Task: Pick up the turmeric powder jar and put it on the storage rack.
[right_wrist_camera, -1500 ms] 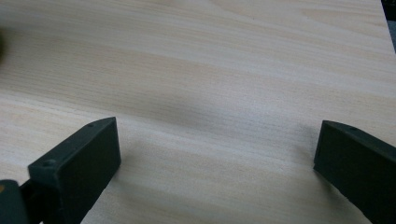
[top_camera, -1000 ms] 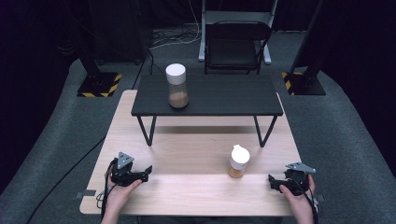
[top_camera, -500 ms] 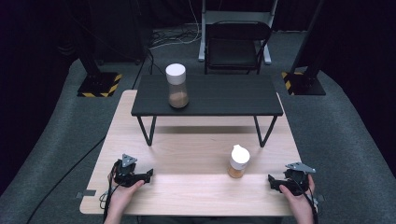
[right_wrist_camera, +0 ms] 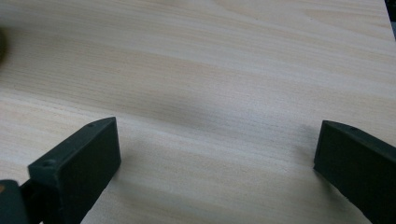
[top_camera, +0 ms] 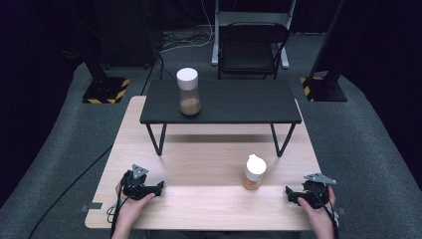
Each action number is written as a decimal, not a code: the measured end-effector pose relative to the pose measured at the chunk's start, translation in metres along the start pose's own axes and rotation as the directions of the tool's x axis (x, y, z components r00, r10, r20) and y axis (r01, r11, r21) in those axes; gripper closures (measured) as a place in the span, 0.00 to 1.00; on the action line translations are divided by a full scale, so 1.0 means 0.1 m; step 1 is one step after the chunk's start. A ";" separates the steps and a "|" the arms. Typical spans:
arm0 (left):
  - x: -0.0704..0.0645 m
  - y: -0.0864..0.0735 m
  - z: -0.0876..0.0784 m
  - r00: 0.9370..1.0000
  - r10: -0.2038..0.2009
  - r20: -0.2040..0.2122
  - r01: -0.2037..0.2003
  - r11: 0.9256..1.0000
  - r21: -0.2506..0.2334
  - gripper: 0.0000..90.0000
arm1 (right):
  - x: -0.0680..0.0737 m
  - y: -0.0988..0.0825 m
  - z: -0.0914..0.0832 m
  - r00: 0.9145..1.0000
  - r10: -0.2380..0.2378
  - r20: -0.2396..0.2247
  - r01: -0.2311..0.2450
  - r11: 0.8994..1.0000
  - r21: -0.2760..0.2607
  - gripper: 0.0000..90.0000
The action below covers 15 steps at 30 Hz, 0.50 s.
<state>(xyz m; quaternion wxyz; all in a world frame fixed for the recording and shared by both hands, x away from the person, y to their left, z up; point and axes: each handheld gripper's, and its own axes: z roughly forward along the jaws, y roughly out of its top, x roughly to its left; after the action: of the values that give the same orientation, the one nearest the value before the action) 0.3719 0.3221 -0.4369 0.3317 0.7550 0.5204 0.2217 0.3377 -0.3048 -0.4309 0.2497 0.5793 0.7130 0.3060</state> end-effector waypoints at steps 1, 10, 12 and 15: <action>0.00 0.00 0.00 1.000 0.000 0.001 0.000 1.000 0.000 0.06 | 0.00 0.00 0.00 1.000 0.000 0.000 0.000 1.000 0.000 0.00; 0.01 0.00 0.00 1.000 0.003 0.003 -0.003 1.000 0.001 0.06 | -0.02 0.01 0.00 1.000 -0.017 -0.016 0.017 1.000 0.001 0.00; 0.01 0.00 0.00 1.000 0.003 0.003 -0.003 1.000 0.002 0.06 | -0.02 0.01 0.00 1.000 -0.017 -0.017 0.017 1.000 0.001 0.00; 0.02 0.00 0.00 1.000 0.005 0.005 -0.005 1.000 0.002 0.05 | -0.03 0.01 -0.01 1.000 -0.017 -0.021 0.017 1.000 -0.001 0.05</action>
<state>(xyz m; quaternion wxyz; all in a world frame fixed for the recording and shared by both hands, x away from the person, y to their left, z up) 0.3726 0.3237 -0.4367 0.3315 0.7571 0.5181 0.2202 0.3377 -0.3074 -0.4295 0.2453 0.5699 0.7203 0.3103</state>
